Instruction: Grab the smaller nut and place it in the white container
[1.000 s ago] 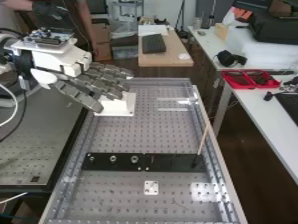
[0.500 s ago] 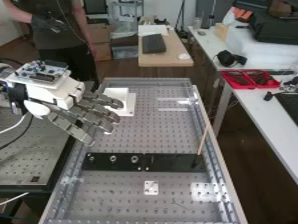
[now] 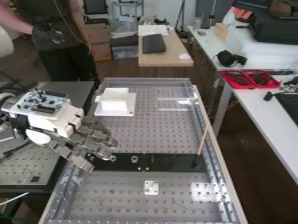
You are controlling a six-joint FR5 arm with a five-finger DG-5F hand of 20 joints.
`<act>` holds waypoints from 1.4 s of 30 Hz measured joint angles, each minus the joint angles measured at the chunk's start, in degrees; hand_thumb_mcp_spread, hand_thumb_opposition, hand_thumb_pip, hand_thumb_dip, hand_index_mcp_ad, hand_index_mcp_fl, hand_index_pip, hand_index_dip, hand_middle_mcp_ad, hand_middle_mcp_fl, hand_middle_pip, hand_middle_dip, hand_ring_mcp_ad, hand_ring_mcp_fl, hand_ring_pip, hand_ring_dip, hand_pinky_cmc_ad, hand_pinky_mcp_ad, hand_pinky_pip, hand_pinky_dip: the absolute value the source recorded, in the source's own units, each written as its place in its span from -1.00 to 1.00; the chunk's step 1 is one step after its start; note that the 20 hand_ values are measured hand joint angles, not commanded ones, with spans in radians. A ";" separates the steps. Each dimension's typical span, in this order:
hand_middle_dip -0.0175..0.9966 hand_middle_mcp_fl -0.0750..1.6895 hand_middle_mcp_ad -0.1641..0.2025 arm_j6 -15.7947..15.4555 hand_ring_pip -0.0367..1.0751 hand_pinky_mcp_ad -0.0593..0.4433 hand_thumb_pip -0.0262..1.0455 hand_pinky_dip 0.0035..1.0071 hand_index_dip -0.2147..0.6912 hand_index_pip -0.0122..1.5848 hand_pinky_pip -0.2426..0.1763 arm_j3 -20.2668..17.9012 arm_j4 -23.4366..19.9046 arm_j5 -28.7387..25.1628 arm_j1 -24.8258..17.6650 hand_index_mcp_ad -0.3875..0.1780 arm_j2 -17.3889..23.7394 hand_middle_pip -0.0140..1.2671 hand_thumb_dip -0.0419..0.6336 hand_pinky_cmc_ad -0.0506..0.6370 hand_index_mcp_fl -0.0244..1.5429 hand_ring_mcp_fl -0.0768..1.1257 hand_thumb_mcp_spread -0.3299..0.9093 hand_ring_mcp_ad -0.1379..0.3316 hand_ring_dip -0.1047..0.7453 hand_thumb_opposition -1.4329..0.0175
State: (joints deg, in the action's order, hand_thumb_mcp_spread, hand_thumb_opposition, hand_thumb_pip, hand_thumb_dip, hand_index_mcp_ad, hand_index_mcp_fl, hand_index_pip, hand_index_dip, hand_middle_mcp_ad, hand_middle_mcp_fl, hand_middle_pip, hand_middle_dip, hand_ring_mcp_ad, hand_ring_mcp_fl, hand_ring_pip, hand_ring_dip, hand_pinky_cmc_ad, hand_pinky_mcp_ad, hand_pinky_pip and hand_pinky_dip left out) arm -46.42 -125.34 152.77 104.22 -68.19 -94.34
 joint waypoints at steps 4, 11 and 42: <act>-0.47 -0.90 0.33 -0.71 -0.78 0.41 -0.03 -0.63 -0.28 0.31 -0.28 -0.76 -2.37 0.41 0.94 -0.07 -1.14 -0.79 -0.50 0.27 -0.94 -0.87 0.16 0.26 -0.56 -0.15; -0.46 -0.90 0.33 -2.36 -0.78 0.41 0.04 -0.63 -0.24 0.60 -0.27 -1.62 -5.03 0.76 1.78 -0.07 -2.32 -0.79 -0.45 0.27 -0.96 -0.87 0.17 0.28 -0.56 -0.18; -0.46 -0.90 0.31 -2.48 -0.79 0.33 0.10 -0.63 -0.11 0.93 -0.27 -3.09 -11.56 1.27 0.92 -0.14 -6.75 -0.76 -0.22 0.16 -0.96 -0.87 0.24 0.13 -0.55 -0.28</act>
State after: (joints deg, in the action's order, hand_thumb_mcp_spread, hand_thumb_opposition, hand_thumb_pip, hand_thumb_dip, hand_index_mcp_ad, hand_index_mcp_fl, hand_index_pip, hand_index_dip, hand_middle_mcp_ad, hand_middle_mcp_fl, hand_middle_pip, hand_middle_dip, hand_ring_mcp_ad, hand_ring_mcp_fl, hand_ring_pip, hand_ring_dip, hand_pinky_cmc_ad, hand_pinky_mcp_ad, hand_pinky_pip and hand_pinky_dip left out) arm -48.90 -128.43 141.20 105.49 -67.28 -101.09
